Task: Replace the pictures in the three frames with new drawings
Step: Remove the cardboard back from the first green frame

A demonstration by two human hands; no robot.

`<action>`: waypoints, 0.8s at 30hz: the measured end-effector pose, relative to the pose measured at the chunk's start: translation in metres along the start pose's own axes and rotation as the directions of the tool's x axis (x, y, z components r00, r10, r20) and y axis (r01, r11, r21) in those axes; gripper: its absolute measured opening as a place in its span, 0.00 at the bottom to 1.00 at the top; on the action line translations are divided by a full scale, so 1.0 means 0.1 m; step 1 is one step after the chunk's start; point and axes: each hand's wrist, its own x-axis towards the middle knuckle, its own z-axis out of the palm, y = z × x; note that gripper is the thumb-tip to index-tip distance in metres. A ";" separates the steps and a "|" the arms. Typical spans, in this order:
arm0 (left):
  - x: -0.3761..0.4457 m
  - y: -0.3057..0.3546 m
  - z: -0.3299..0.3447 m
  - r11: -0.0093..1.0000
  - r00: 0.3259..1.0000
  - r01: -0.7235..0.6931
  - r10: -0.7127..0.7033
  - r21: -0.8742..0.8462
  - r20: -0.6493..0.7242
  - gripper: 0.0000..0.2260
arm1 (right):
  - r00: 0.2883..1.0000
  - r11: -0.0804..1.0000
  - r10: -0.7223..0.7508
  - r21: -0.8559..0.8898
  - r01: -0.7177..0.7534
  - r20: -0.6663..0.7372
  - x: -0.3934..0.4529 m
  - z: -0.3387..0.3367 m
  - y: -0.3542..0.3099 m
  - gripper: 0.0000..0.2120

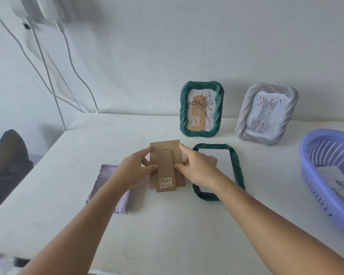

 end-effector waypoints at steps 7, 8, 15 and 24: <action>-0.01 -0.01 0.05 0.997 1.000 -0.003 0.004 0.078 -0.012 0.28 | 0.998 0.960 -0.041 -0.276 0.050 0.037 0.09 0.08 0.01 0.32; -0.02 0.00 0.06 0.994 1.000 -0.009 0.011 0.106 -0.013 0.26 | 0.998 0.942 -0.042 -0.331 0.056 0.047 0.08 0.08 0.00 0.31; -0.03 0.04 0.09 0.987 0.999 -0.041 0.043 0.152 -0.010 0.23 | 0.993 0.892 -0.035 -0.445 0.081 0.111 0.05 0.09 -0.03 0.27; 0.01 0.12 0.15 0.987 0.979 -0.083 0.106 0.135 -0.174 0.25 | 0.980 0.962 -0.099 -0.270 0.049 -0.175 -0.13 -0.05 0.17 0.23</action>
